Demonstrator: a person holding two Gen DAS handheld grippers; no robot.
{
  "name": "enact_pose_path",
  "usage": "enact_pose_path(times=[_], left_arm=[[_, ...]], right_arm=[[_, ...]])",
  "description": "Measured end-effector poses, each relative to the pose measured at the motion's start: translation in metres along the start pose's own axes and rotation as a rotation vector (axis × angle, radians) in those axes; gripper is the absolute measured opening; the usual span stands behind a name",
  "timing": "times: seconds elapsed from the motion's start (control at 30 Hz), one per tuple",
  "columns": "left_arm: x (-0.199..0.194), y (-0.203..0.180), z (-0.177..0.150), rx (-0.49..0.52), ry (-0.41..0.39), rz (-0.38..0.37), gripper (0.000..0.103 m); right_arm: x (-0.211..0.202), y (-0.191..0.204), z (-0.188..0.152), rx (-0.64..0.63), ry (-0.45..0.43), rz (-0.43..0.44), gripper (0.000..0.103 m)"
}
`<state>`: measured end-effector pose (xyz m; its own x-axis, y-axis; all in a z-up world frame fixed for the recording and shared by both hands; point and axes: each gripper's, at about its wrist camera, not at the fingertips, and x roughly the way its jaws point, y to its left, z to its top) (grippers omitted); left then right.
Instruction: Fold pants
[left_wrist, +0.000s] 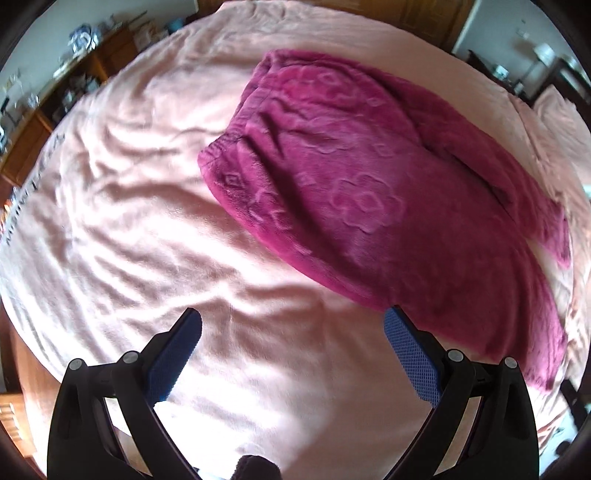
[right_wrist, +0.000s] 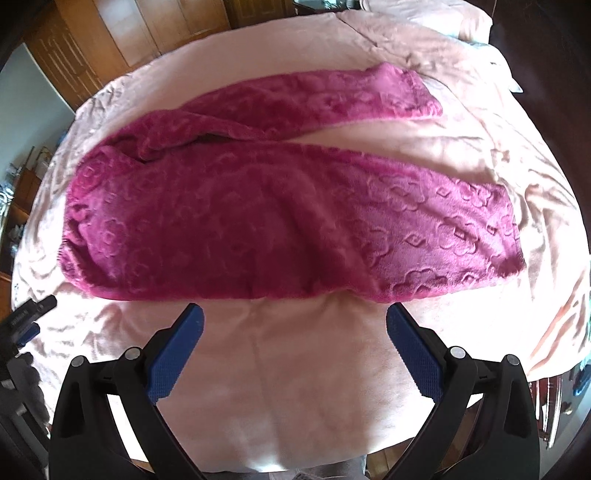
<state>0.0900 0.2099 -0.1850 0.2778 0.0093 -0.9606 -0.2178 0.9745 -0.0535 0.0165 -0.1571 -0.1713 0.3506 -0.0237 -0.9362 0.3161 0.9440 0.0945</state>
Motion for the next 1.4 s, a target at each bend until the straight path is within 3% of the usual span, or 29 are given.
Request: enact_pose_path(times=[0.27, 0.43, 0.63, 0.7, 0.77, 0.9, 0.97, 1.07, 1.17, 1.4], left_arm=[[0.061, 0.052, 0.053, -0.169, 0.044, 0.001, 0.098], [0.090, 0.064, 0.081, -0.164, 0.054, 0.035, 0.098], [0.123, 0.095, 0.103, -0.337, 0.071, -0.078, 0.098], [0.131, 0.104, 0.108, -0.398, 0.078, -0.098, 0.093], [0.143, 0.114, 0.108, -0.474, 0.116, -0.150, 0.082], [0.153, 0.122, 0.102, -0.574, 0.136, -0.232, 0.072], [0.155, 0.122, 0.101, -0.574, 0.140, -0.253, 0.058], [0.154, 0.120, 0.098, -0.571, 0.150, -0.288, 0.038], [0.149, 0.119, 0.098, -0.543, 0.142, -0.311, 0.026], [0.131, 0.116, 0.088, -0.517, 0.119, -0.307, 0.016]], right_arm=[[0.041, -0.017, -0.008, 0.060, 0.063, -0.085, 0.100], [0.063, -0.033, -0.018, 0.074, 0.106, -0.162, 0.100], [0.079, -0.053, -0.023, 0.106, 0.140, -0.214, 0.100], [0.081, -0.058, -0.024, 0.106, 0.141, -0.221, 0.100], [0.081, -0.061, -0.024, 0.097, 0.135, -0.223, 0.100], [0.082, -0.075, -0.025, 0.116, 0.135, -0.229, 0.100], [0.083, -0.086, -0.028, 0.156, 0.147, -0.213, 0.100], [0.089, -0.114, -0.033, 0.253, 0.177, -0.185, 0.100], [0.092, -0.160, -0.039, 0.403, 0.195, -0.149, 0.097], [0.088, -0.278, -0.048, 0.745, 0.120, -0.063, 0.094]])
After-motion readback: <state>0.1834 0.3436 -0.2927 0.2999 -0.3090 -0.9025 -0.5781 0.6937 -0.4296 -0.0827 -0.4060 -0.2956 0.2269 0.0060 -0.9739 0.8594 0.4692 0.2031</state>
